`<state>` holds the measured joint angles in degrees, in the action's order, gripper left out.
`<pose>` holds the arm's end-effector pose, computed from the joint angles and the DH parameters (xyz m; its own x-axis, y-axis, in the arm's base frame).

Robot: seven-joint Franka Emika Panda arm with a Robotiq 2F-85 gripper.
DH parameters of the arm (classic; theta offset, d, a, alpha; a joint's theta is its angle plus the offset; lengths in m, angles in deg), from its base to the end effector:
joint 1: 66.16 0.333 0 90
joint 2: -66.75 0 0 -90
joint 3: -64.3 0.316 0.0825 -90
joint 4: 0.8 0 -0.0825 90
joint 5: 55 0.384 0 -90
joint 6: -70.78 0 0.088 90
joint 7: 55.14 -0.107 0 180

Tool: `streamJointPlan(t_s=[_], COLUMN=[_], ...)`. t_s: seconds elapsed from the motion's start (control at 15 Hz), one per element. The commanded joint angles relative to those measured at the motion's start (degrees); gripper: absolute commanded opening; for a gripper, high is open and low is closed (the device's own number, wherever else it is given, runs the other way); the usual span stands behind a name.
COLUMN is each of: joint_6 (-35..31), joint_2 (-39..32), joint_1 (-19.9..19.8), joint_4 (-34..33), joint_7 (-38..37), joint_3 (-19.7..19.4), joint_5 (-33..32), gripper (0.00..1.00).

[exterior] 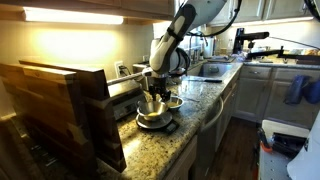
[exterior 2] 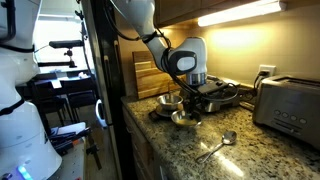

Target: Spoon out some of the contents in the bowl on the right into the bowl on top of the scale

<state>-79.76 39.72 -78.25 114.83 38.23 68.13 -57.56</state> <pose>0.6111 -0.0890 0.2284 0.0577 0.9983 -0.0049 0.9887 -0.0564 0.1385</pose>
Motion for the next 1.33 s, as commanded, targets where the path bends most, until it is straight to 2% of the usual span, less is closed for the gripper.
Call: streamJointPlan(t_s=[0.0,0.33,0.47,0.87,1.27], joint_6=[-2.4,2.3,5.8,14.8,13.2], joint_2=[5.1,9.1,9.9,11.4,9.7], joint_1=[0.4,4.2,4.4,2.2,-1.1], joint_4=[4.2,5.0,4.4,1.4,-1.1], joint_7=[-2.4,-15.8,-21.1,-32.4,-42.7], joint_3=[-1.1,-7.6,-8.5,-8.5,-11.5], joint_5=[-0.6,-7.6,-9.1,-4.7,-2.6], gripper=[0.99,1.00,1.00,1.00,1.00])
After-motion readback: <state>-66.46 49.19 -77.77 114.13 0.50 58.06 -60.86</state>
